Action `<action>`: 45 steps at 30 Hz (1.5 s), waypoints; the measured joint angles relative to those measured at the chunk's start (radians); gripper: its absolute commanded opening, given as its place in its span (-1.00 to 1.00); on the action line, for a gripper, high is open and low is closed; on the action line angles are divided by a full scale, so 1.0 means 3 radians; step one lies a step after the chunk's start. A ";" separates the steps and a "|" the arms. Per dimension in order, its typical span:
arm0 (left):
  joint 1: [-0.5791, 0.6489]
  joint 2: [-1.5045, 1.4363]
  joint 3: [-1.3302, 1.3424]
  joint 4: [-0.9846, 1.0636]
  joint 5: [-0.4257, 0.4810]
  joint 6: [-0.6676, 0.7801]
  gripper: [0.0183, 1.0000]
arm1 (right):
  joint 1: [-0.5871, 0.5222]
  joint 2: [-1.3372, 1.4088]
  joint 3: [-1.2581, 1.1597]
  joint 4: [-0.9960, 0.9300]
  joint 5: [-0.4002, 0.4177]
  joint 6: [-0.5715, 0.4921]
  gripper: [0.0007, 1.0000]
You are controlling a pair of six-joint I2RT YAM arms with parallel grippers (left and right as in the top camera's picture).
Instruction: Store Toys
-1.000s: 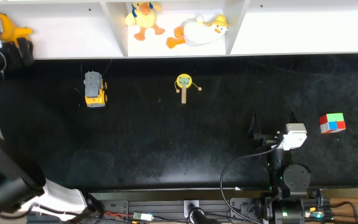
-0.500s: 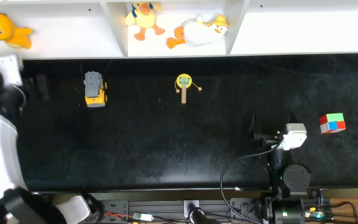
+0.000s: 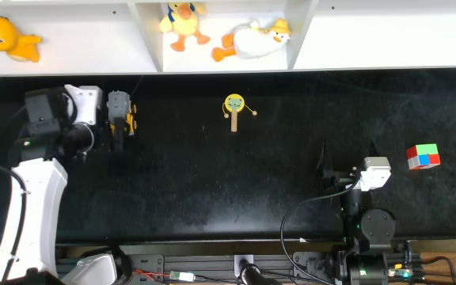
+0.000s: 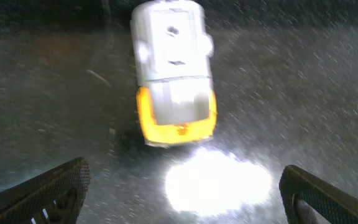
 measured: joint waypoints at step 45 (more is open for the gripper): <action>-0.0226 0.0627 0.0006 0.0651 -0.0159 -0.0472 -0.41 | 0.0000 0.0000 0.0000 -0.0001 0.0000 -0.0001 0.99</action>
